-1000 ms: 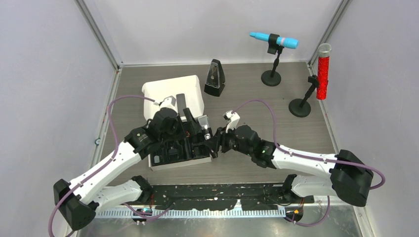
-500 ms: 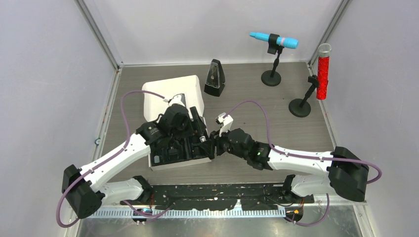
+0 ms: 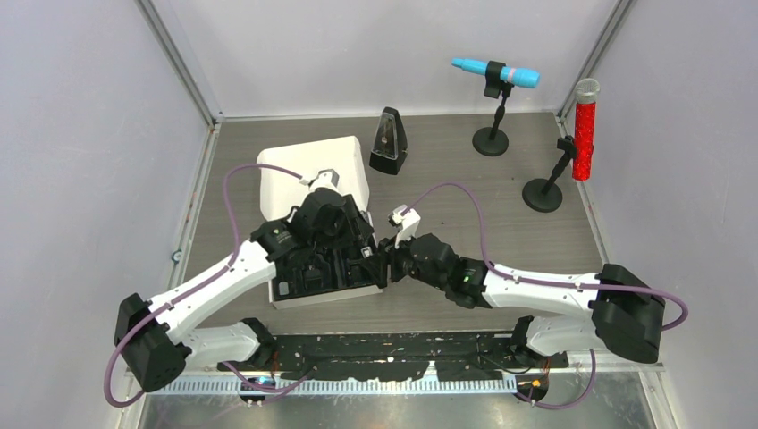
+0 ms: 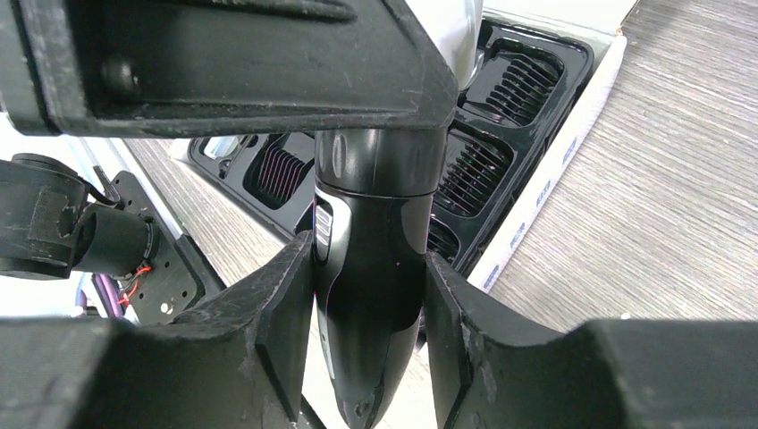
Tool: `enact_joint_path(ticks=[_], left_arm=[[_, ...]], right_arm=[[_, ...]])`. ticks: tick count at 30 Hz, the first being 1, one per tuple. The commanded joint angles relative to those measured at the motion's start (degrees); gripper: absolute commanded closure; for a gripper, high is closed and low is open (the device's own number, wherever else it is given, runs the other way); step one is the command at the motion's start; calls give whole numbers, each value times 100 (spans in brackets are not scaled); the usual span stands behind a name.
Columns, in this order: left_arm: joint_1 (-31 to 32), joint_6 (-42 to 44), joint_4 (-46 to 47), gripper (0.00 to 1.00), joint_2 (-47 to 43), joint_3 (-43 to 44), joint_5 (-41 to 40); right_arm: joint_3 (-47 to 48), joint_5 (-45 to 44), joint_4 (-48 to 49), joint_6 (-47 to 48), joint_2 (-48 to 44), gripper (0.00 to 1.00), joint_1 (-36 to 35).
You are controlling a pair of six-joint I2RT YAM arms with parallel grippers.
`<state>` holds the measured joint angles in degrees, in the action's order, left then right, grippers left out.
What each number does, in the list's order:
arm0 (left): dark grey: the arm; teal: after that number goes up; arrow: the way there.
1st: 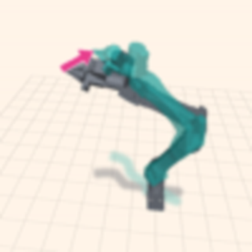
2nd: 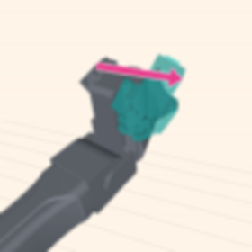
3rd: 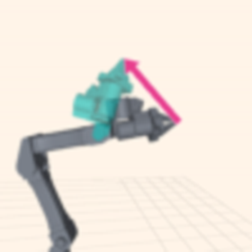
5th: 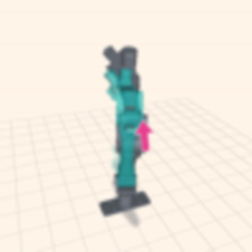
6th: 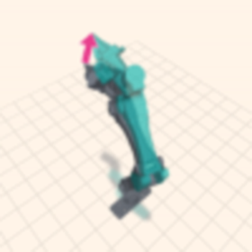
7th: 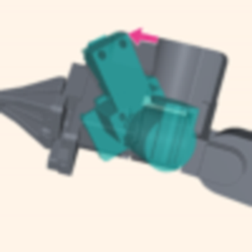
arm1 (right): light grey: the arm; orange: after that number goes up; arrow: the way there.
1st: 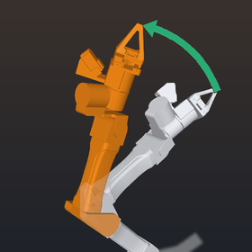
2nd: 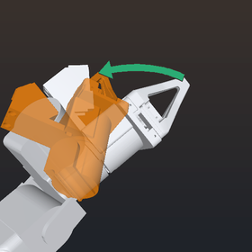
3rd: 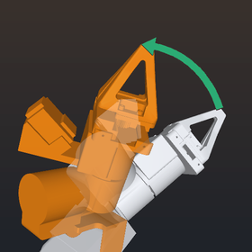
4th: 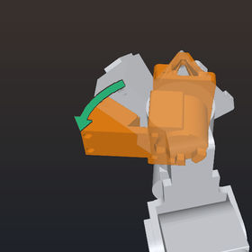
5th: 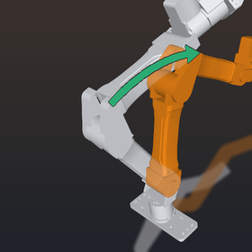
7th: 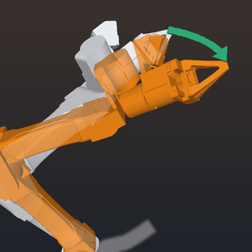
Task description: Sort the hair-cutting tools
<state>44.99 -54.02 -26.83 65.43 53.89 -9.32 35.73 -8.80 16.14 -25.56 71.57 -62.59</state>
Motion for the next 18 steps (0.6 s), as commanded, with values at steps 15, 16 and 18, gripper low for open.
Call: enact_joint_path(ticks=[15, 16, 18], left_arm=[[-359, 1800, -1095, 78, 171, 808, -1711], [-392, 1835, -1089, 78, 239, 828, -1675], [-464, 1891, -1062, 78, 426, 867, -1577]], right_arm=[[-220, -1196, -177, -54, -802, 21, -42], [-262, -1222, -192, -59, -829, 21, -43], [-326, -1317, -242, -68, -905, 20, -43]])
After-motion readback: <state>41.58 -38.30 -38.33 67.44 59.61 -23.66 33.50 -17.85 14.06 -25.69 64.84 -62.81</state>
